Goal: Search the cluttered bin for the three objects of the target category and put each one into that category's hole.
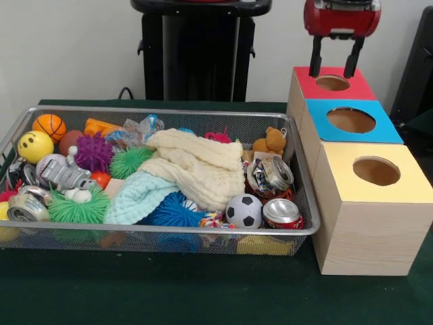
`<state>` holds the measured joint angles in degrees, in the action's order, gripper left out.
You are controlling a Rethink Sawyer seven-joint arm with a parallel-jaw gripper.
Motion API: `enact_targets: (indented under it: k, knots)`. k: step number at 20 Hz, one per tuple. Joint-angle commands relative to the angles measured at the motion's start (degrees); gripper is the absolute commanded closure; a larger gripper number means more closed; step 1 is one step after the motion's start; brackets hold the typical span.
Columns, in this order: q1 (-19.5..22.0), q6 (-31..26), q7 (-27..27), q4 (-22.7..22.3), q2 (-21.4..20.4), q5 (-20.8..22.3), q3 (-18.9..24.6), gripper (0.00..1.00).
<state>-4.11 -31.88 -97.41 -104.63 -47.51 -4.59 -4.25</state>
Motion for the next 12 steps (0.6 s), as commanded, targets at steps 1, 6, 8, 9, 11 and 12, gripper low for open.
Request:
enact_targets:
  k: [1,6,8,9,11,12]
  knots:
    - [1.88,-1.38,-16.41,8.24,7.89,-5.27,-0.16,0.0]
    - [4.79,-0.89,-11.51,9.68,9.19,-3.76,0.57,0.0]
    - [6.79,-1.43,-9.16,10.51,9.95,-3.28,1.62,0.0]
    - [8.12,-1.61,-7.55,11.13,10.57,-2.94,2.4,0.0]
    - [10.04,-2.23,-5.75,11.97,11.75,-2.65,3.67,0.0]
    - [10.6,-2.32,-5.36,12.33,12.25,-2.47,4.02,0.0]
